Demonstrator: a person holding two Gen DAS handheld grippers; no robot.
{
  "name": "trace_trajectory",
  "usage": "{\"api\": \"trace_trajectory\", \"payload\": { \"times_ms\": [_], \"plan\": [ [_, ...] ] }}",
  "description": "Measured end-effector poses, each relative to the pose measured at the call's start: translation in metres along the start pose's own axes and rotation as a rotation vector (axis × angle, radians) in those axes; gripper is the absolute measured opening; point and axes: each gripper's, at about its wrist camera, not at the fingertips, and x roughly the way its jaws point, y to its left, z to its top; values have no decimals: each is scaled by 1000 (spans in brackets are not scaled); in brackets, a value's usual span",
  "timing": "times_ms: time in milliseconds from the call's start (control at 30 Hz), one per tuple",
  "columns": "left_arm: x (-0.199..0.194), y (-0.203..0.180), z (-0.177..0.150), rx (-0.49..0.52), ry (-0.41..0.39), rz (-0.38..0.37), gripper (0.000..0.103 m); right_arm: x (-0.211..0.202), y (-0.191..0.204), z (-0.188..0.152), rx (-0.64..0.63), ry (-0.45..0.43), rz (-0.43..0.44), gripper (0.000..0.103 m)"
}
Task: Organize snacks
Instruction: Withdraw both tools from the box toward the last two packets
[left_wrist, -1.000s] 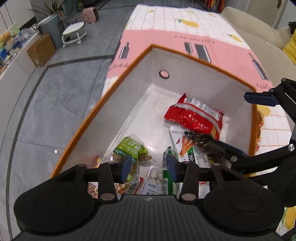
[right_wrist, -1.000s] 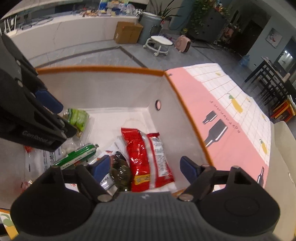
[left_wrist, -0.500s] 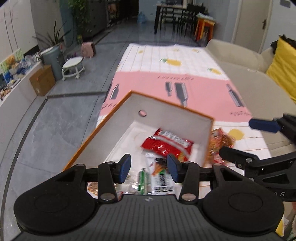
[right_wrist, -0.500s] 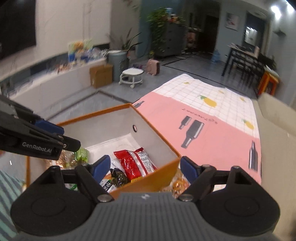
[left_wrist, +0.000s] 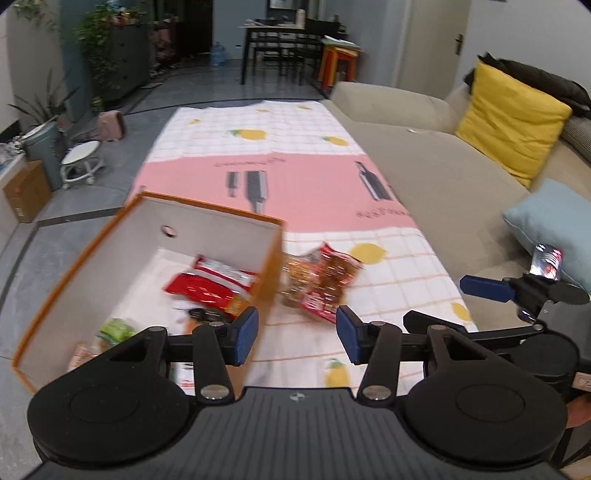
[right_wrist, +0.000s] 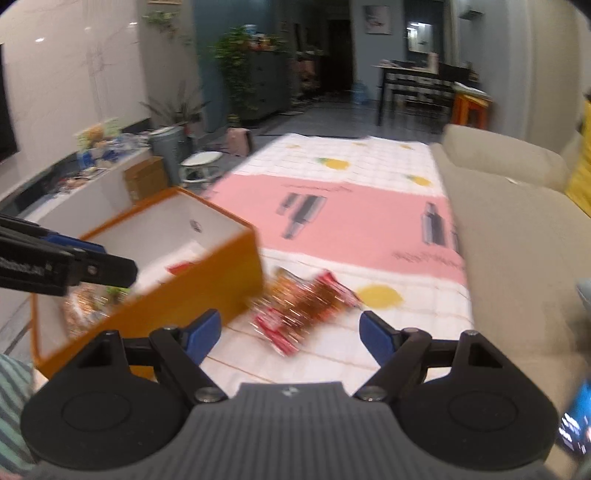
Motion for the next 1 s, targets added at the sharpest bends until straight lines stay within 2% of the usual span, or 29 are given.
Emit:
{"api": "trace_trajectory", "payload": {
  "times_ms": [133,200,333,600,767,933,967,1000],
  "plan": [
    [18,-20,-9,25,9,-20,58,4,-22,-24,64,21,-44,79],
    [30,-27,-13,26,14,-29,62,8,-33,-34,80,32,-67,79],
    [49,-37,-21,21,25,-33,63,18,-47,-43,104,51,-91,79],
    [83,-37,-22,5,49,-18,62,46,-50,-45,34,60,-70,73],
    [111,-38,-17,40,77,11,63,67,-47,-45,-13,98,-81,65],
    [136,-33,-15,-1,101,24,62,83,-55,-42,-14,122,-97,59],
    [141,-32,-15,-8,108,26,62,85,-57,-41,-11,127,-102,59],
    [145,-31,-15,-14,110,24,57,87,-59,-41,-6,132,-104,59]
  ]
}}
